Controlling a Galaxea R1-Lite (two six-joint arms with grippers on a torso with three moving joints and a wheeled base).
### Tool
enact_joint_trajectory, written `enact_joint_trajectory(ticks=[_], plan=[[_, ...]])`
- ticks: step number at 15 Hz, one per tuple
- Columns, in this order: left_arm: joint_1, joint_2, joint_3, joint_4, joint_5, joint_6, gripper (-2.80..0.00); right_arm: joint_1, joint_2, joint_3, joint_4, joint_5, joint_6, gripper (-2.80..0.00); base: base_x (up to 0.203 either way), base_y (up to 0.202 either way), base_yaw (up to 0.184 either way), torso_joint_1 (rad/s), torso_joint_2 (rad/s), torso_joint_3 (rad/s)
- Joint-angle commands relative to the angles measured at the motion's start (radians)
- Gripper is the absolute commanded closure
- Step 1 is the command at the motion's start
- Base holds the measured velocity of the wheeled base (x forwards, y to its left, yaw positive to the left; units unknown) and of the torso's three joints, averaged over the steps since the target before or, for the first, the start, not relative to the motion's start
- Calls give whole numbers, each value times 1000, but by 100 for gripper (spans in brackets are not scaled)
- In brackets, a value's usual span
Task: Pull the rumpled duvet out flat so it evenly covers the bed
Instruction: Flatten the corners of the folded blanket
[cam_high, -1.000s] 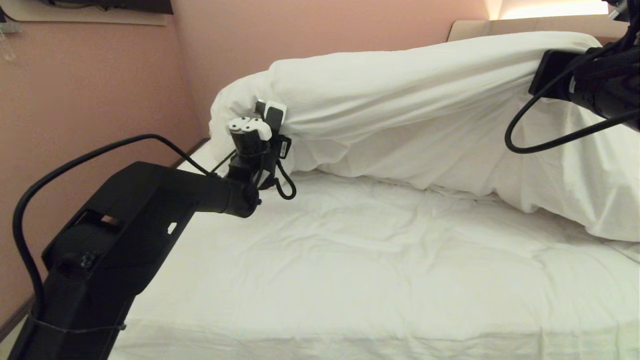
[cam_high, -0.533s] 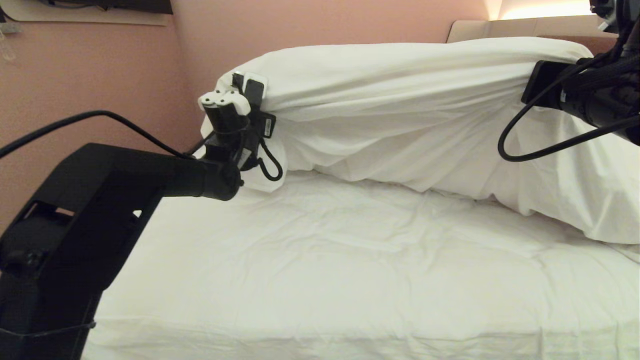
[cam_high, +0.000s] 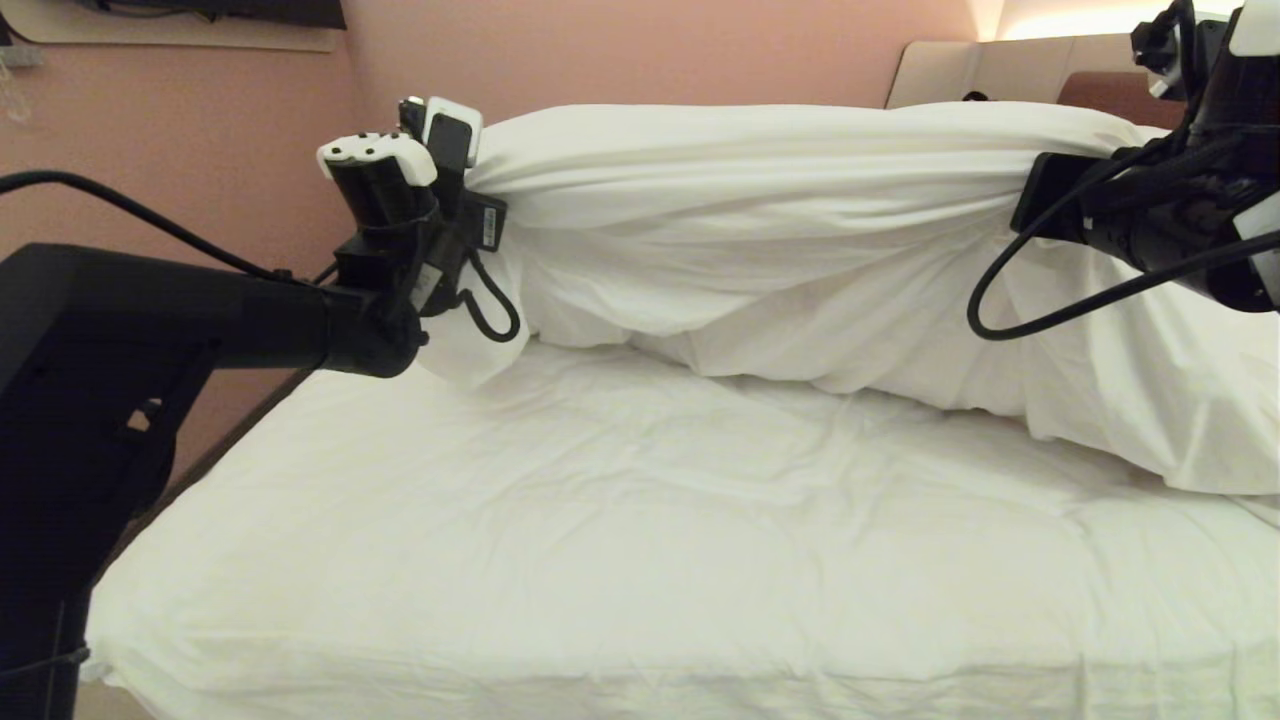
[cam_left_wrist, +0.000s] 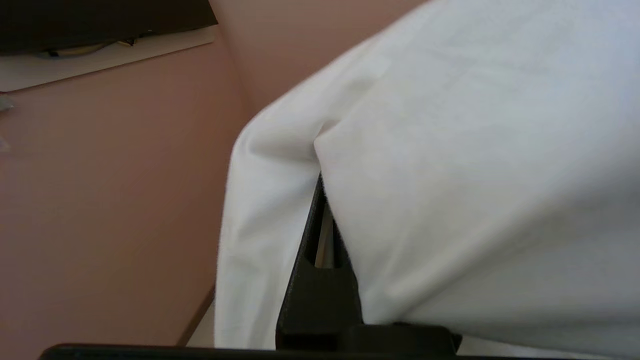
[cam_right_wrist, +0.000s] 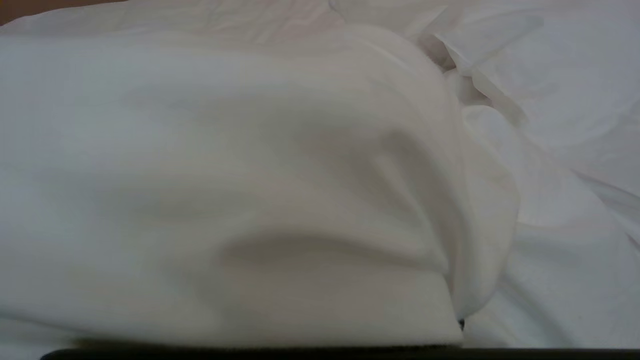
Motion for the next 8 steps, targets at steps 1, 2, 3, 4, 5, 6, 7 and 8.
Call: enact_joint_trajectory(ticks=[1, 2, 3, 4, 5, 6, 7, 8], plan=[[16, -40, 1, 3, -7, 2, 0, 0, 2, 3, 15, -2, 1, 0, 0, 0, 0, 0, 0, 0], [25, -54, 1, 10, -11, 4, 0, 0, -3, 9, 37, 6, 9, 0, 0, 0, 0, 0, 0, 0], [35, -70, 1, 22, -20, 3, 0, 1, -13, 17, 72, 28, 30, 0, 0, 0, 0, 0, 0, 0], [48, -81, -3, 32, -22, 3, 0, 5, -25, 21, 114, 51, 55, 0, 0, 0, 0, 0, 0, 0], [64, -88, -8, 37, -24, 2, 0, 8, -35, 24, 173, 82, 95, 0, 0, 0, 0, 0, 0, 0], [75, -98, -8, 37, -28, 2, 0, 9, -47, 23, 237, 128, 134, 0, 0, 0, 0, 0, 0, 0], [79, -104, 1, 37, -32, 2, 0, 9, -55, 23, 283, 183, 162, 0, 0, 0, 0, 0, 0, 0], [80, -107, 7, 36, -33, 2, 0, 9, -59, 23, 314, 224, 183, 0, 0, 0, 0, 0, 0, 0]])
